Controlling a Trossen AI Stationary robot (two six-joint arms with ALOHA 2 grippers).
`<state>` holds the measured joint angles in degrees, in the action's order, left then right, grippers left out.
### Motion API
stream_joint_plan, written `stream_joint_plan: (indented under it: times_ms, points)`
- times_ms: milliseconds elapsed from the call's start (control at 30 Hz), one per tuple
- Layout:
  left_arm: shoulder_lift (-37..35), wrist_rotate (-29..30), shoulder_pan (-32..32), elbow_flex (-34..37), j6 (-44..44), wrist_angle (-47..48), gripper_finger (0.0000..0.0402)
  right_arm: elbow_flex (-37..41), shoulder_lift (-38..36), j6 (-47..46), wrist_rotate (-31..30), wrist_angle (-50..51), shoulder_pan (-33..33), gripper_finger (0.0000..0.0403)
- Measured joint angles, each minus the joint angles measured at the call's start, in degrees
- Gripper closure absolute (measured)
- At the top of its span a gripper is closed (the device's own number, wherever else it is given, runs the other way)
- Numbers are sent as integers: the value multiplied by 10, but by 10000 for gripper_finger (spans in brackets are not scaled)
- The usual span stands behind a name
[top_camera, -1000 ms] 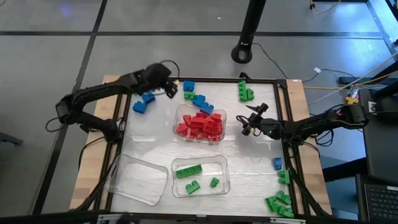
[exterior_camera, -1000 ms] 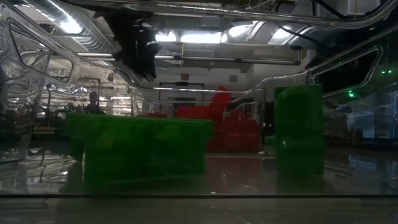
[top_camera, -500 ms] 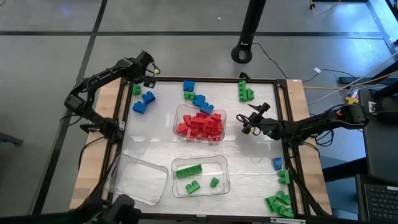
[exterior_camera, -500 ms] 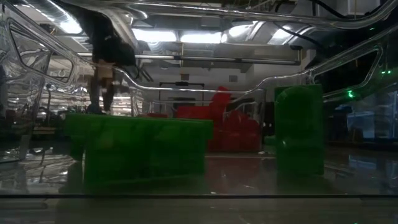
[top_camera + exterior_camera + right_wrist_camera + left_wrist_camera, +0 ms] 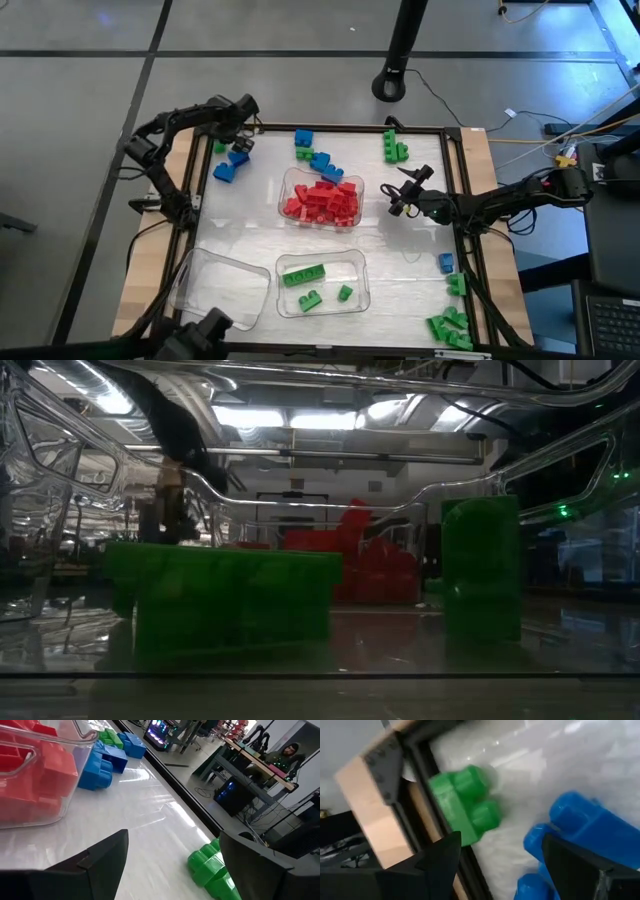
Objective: Sort blocks
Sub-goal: Put the green game piece into the bottom right transparent bin
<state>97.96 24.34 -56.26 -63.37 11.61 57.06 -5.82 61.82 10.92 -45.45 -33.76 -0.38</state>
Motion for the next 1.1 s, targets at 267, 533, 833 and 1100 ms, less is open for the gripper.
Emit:
stream_joint_plan:
  times_ms: [267,533,833,1100]
  points:
    - [49,2,-5,-4,18,-3,139,0,0,-1,0,0,0,91]
    - [53,13,-5,-3,19,-5,163,0,0,-2,0,0,0,91]
    - [49,-32,-6,-2,-50,14,183,0,0,-2,0,0,0,91]
    - [45,-68,-5,-3,-72,19,201,0,0,-1,0,-4,0,91]
